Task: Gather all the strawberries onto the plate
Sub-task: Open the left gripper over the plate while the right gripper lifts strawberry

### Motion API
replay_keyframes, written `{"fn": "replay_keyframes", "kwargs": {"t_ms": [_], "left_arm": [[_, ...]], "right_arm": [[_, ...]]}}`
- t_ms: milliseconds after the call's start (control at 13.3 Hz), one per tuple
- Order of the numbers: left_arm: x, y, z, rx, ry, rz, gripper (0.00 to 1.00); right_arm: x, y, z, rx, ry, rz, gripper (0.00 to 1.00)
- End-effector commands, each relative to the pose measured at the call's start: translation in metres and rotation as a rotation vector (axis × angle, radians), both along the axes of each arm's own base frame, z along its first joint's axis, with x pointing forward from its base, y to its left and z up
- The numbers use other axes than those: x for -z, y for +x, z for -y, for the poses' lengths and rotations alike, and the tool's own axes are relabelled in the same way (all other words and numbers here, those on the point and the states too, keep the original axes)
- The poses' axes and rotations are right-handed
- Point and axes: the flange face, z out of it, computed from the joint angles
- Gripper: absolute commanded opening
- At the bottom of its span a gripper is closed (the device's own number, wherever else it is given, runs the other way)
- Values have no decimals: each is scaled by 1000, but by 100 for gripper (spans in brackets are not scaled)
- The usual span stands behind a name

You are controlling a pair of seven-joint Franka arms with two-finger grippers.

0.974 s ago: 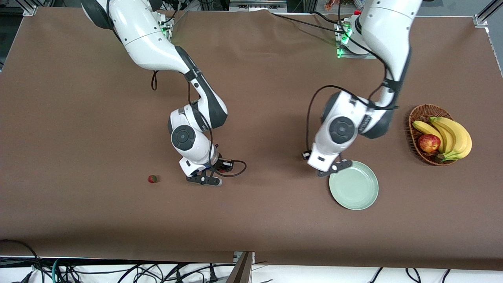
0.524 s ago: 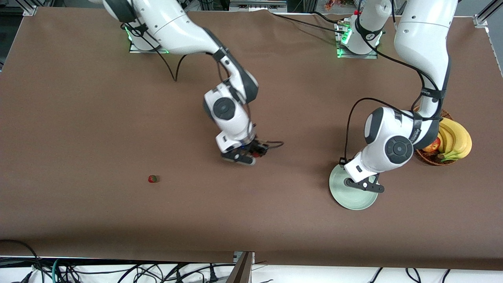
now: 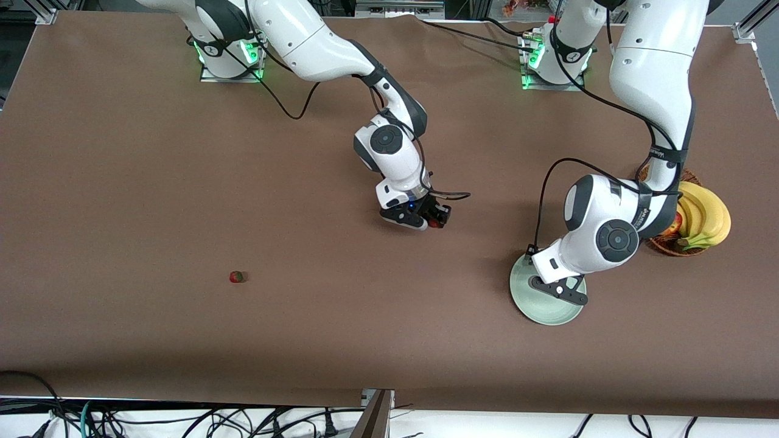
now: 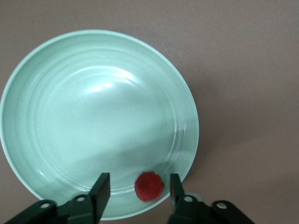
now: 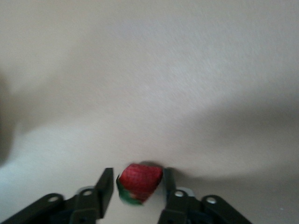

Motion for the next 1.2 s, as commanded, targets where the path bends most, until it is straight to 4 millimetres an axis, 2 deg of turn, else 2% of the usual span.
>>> {"fn": "replay_keyframes", "kwargs": {"t_ms": [0,75,150,300,375,450,524,674,824,974,1049,1124], "left_arm": [[-21,12,5,-21,-11,27,100],[-23,10,11,-45,-14,24,100],[-24,7,15,-120,-39,-7,100],[-34,0,24,-266,-87,-68,100],[-41,-5,41,-296,-102,-80,100],[-43,-8,54,-369,-104,-95,100],[-43,-15,76,-472,-99,-115,100],[-37,-33,129,-618,-64,-133,100],[-27,-46,166,-711,-55,-130,100],[-16,-57,194,-817,-45,-117,100],[-4,-64,208,-853,-47,-105,100],[11,-75,226,-877,-47,-86,100]], "right_arm": [[-50,19,7,41,32,-31,100],[-62,24,13,36,17,-43,100],[-75,38,28,40,-9,-62,100],[-95,59,63,-63,-115,-85,100],[-104,70,86,-149,-195,-92,100],[-110,87,117,-219,-269,-100,100],[-123,99,145,-325,-341,-107,100],[-142,127,219,-527,-478,-138,100],[-128,153,296,-685,-560,-140,100],[-84,174,380,-697,-562,-102,100],[-64,177,404,-708,-563,-70,100],[-50,174,414,-703,-545,-63,100]]}}
